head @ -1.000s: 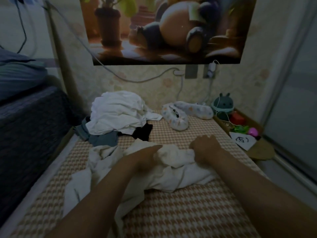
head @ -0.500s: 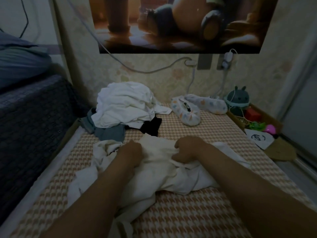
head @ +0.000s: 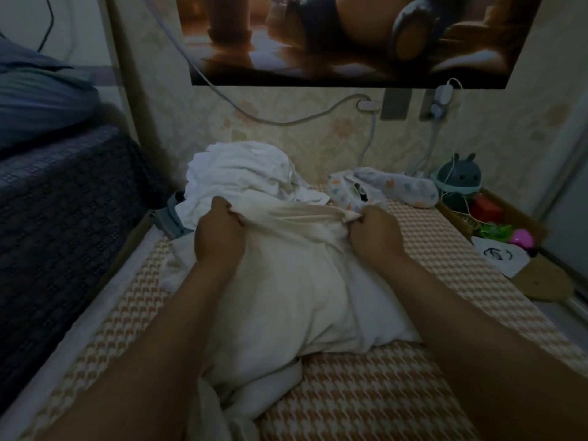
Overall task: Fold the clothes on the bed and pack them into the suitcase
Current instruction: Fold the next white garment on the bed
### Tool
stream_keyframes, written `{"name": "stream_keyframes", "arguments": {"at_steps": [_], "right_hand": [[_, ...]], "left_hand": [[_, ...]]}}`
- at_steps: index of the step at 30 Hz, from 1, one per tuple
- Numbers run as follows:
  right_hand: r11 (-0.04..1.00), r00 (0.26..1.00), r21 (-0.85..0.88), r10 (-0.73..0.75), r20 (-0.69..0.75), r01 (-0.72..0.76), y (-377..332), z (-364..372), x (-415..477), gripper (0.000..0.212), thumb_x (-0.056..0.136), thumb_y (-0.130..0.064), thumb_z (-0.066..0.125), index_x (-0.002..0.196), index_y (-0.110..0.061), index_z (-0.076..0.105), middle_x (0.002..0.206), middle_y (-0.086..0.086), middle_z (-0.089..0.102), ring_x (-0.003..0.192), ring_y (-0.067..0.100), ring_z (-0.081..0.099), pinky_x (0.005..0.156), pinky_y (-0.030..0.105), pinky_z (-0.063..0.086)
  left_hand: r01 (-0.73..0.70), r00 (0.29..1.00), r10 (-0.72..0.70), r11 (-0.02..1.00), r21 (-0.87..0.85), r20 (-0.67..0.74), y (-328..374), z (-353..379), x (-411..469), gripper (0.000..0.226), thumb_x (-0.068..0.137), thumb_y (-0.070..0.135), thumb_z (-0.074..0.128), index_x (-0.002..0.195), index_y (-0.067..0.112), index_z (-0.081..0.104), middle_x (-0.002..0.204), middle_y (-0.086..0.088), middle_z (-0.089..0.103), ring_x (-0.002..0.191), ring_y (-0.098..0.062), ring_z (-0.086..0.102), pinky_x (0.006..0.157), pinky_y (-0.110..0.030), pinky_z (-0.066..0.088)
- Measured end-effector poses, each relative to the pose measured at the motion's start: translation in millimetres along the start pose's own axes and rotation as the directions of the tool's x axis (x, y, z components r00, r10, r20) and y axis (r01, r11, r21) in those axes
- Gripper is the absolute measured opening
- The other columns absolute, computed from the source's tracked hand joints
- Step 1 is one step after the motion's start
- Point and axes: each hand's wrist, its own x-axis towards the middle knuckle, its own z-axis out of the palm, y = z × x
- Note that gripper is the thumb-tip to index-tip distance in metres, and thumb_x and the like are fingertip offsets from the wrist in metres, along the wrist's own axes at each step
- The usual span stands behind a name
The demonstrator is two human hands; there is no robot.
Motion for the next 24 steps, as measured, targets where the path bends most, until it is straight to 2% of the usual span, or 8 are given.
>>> {"name": "stream_keyframes", "arguments": {"at_steps": [2,3,6,10,13,15,18,24], "right_hand": [[0.969,0.990,0.246,-0.047,0.133,0.013,-10.4,4.7,-2.8,0.042,0.096,-0.017,0.054,0.137,-0.011,0.047,0.135,0.009,0.054,0.123,0.026,0.051,0.085,0.024,0.038],[0.956,0.955,0.293,-0.104,0.279,0.019,-13.2,8.9,-7.2,0.066,0.096,-0.017,0.056,0.152,-0.015,0.023,0.150,0.004,0.037,0.134,0.021,0.040,0.095,0.021,0.033],[0.981,0.812,0.141,-0.190,0.552,0.134,-16.4,16.9,-22.3,0.086,0.096,-0.019,0.056,0.155,-0.024,-0.006,0.162,0.000,0.007,0.145,0.018,0.020,0.104,0.015,0.020],[0.969,0.727,0.095,-0.234,0.646,0.227,-27.3,11.8,-46.1,0.062,0.094,-0.016,0.053,0.151,-0.025,0.031,0.157,0.002,0.028,0.141,0.020,0.031,0.110,0.024,0.025],[0.954,0.707,0.143,-0.291,0.644,0.263,-41.8,-1.9,-71.8,0.042,0.086,-0.017,0.056,0.127,-0.029,0.057,0.141,0.000,0.046,0.129,0.020,0.043,0.105,0.030,0.037],[0.935,0.644,0.143,-0.328,0.691,0.324,-51.8,-13.2,-90.5,0.033,0.082,-0.028,0.059,0.115,-0.033,0.060,0.123,-0.001,0.049,0.118,0.021,0.047,0.100,0.035,0.041],[0.890,0.555,0.075,-0.344,0.757,0.449,-58.6,-26.3,-116.1,0.057,0.070,-0.043,0.063,0.123,-0.034,0.046,0.114,-0.002,0.041,0.109,0.020,0.042,0.095,0.039,0.041],[0.679,0.532,0.003,-0.578,0.619,0.734,-61.5,-34.1,-156.9,0.067,0.066,-0.034,0.070,0.124,-0.033,0.036,0.117,0.000,0.035,0.101,0.018,0.034,0.080,0.034,0.033]], "left_hand": [[-0.034,0.980,0.061,0.989,-0.144,0.190,-6.0,1.4,6.3,0.039,0.098,0.012,0.047,0.135,0.020,0.039,0.134,-0.012,0.048,0.119,-0.026,0.048,0.088,-0.034,0.041],[-0.021,0.936,0.072,0.989,-0.149,0.344,-9.7,3.5,6.0,0.065,0.097,0.013,0.050,0.151,0.023,0.015,0.154,-0.013,0.024,0.139,-0.027,0.029,0.106,-0.038,0.033],[0.003,0.781,-0.063,0.995,0.097,0.622,-17.2,3.0,-0.5,0.097,0.096,0.018,0.055,0.147,0.025,-0.027,0.160,-0.012,-0.016,0.149,-0.025,-0.005,0.120,-0.045,0.009],[-0.214,0.665,-0.062,0.939,0.268,0.745,-8.6,-21.6,-9.0,0.068,0.097,0.032,0.054,0.153,0.025,0.016,0.160,-0.006,0.012,0.146,-0.023,0.017,0.118,-0.036,0.018],[-0.292,0.589,-0.024,0.926,0.240,0.808,13.2,-56.6,-31.1,0.039,0.086,0.047,0.065,0.121,0.032,0.056,0.126,-0.001,0.047,0.114,-0.020,0.050,0.093,-0.029,0.042],[-0.328,0.523,-0.041,0.912,0.245,0.851,24.7,-82.9,-52.9,0.040,0.073,0.062,0.071,0.101,0.037,0.058,0.109,0.004,0.047,0.096,-0.013,0.051,0.084,-0.029,0.046],[-0.348,0.417,-0.168,0.878,0.327,0.893,25.0,-114.6,-87.4,0.059,0.057,0.074,0.073,0.097,0.038,0.049,0.105,0.008,0.043,0.092,-0.011,0.046,0.082,-0.032,0.046],[-0.463,0.391,-0.180,0.809,0.362,0.903,0.6,-154.4,-120.2,0.070,0.067,0.046,0.080,0.115,0.036,0.030,0.107,0.001,0.034,0.093,-0.018,0.041,0.074,-0.033,0.043]]}}
